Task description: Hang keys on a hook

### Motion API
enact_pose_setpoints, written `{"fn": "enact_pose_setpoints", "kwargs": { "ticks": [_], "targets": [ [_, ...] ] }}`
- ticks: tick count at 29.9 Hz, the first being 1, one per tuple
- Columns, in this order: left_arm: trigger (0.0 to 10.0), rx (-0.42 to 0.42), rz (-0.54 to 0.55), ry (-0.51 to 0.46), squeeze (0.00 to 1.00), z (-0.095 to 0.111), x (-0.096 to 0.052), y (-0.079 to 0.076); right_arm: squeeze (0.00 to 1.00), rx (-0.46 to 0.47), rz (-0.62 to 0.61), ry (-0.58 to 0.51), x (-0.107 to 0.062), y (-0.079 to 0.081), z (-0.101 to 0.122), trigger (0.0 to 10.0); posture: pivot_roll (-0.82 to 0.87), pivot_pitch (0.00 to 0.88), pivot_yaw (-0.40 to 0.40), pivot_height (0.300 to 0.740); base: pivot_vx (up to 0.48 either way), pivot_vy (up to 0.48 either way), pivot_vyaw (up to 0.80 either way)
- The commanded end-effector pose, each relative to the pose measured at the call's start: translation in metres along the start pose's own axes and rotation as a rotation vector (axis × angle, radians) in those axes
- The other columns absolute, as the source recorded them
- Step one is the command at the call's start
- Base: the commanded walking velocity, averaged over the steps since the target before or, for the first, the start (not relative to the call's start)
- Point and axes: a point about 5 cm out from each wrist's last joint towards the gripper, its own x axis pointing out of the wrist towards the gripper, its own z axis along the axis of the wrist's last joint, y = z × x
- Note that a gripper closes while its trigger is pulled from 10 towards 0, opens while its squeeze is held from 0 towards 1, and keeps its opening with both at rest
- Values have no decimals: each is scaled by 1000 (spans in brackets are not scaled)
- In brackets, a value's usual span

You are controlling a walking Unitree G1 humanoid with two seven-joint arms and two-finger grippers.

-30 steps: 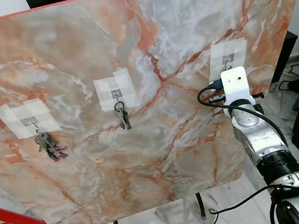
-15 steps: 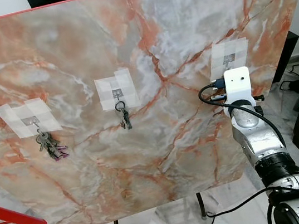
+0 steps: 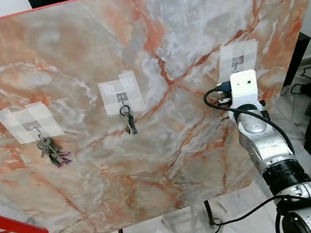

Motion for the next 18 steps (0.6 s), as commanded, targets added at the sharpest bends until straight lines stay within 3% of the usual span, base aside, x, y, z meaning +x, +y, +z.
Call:
{"fn": "enact_pose_setpoints", "kwargs": {
  "ticks": [1, 11, 15, 16, 17, 18],
  "targets": [
    [10000, 23, 6, 9, 0, -1, -1, 5, 0, 8, 13, -22, -2, 3, 3, 10000, 133, 0, 31, 740, 0, 0, 0],
    [10000, 24, 7, 9, 0, -1, -1, 4, 0, 66, 23, 59, -9, 3, -23, 10000, 133, 0, 28, 740, 0, 0, 0],
    [10000, 24, 9, 10, 0, -1, -1, 4, 0, 137, 1, 200, -22, -4, -64, 10000, 131, 0, 26, 740, 0, 0, 0],
    [10000, 24, 9, 10, 0, -1, -1, 4, 0, 137, 1, 200, -22, -4, -64, 10000, 131, 0, 26, 740, 0, 0, 0],
    [10000, 22, 13, 12, 0, -1, -1, 4, 0, 153, -27, 315, -34, -12, -99, 10000, 125, 0, 21, 740, 0, 0, 0],
    [10000, 22, 13, 12, 0, -1, -1, 4, 0, 153, -27, 315, -34, -12, -99, 10000, 125, 0, 21, 740, 0, 0, 0]
  ]
}}
